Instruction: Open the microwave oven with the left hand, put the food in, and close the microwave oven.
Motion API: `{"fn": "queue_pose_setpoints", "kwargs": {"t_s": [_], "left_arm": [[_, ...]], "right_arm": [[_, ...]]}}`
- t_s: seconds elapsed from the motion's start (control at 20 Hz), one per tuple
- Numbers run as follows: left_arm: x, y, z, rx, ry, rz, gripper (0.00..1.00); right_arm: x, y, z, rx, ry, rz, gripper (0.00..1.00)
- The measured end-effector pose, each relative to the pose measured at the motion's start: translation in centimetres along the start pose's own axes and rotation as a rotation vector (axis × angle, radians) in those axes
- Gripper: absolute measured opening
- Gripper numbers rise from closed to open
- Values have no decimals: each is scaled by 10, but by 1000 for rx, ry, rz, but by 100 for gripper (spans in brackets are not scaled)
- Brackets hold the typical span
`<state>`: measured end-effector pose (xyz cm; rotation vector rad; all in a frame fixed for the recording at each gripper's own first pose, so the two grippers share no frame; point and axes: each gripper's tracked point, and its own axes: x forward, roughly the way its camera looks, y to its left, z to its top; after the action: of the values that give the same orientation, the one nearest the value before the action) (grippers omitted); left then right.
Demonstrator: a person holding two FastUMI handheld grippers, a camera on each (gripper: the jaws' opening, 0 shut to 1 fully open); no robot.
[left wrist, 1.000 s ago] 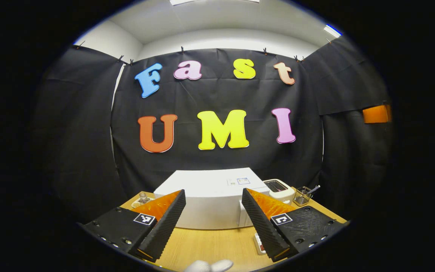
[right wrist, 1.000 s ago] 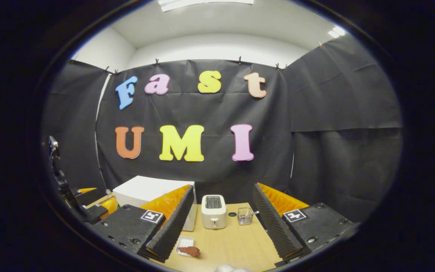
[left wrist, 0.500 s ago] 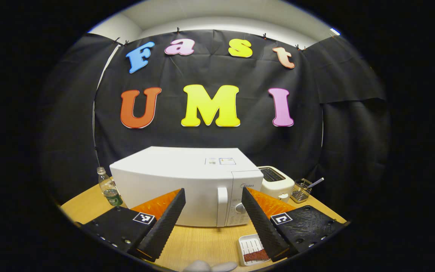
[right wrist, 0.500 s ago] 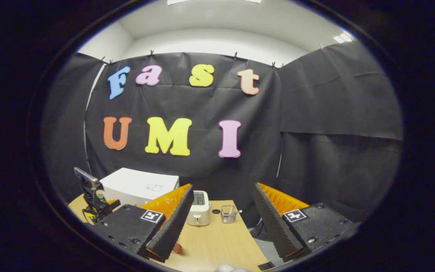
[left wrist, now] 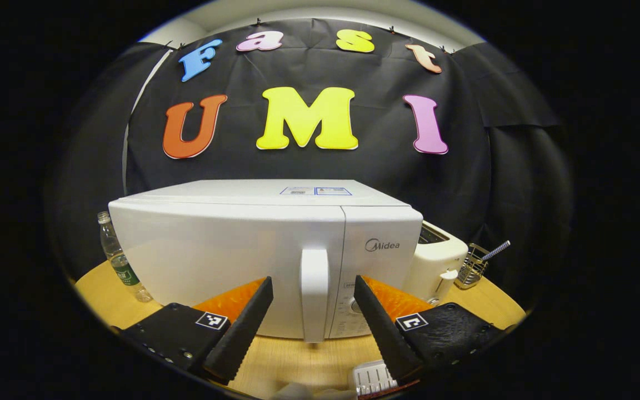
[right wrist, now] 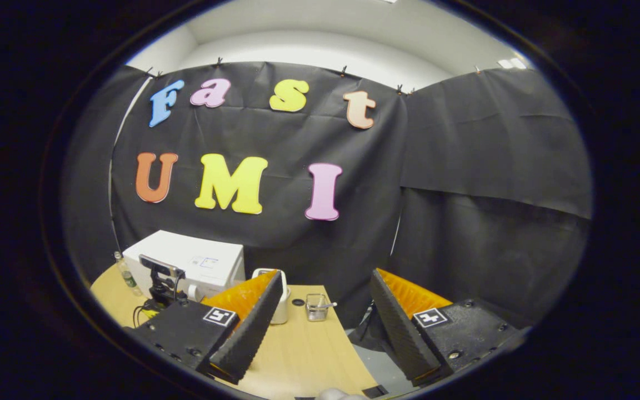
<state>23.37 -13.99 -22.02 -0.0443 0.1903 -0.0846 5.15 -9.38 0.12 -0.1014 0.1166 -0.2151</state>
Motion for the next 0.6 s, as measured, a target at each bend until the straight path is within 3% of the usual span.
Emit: {"fn": "queue_pose_setpoints", "kwargs": {"t_s": [0.05,0.15,0.35,0.4,0.5,0.55,0.6], "left_arm": [[2,-2,0,5,-4,-6,94],[6,-1,-1,7,-3,-1,93],[6,8,-5,21,3,8,70],[9,3,-10,12,19,-9,45],[6,-2,-17,-37,42,-57,16],[6,3,-14,-27,35,-56,27],[5,4,-13,-16,34,-52,20]], "right_arm": [[1,0,-1,-2,5,-2,100],[3,0,-3,-9,9,-1,100],[6,-4,-10,-16,24,-7,100],[7,-8,-13,-21,30,-14,100],[6,-10,-17,-8,38,-17,100],[6,-10,-19,0,46,-16,100],[5,-10,-22,3,52,-15,100]]}}
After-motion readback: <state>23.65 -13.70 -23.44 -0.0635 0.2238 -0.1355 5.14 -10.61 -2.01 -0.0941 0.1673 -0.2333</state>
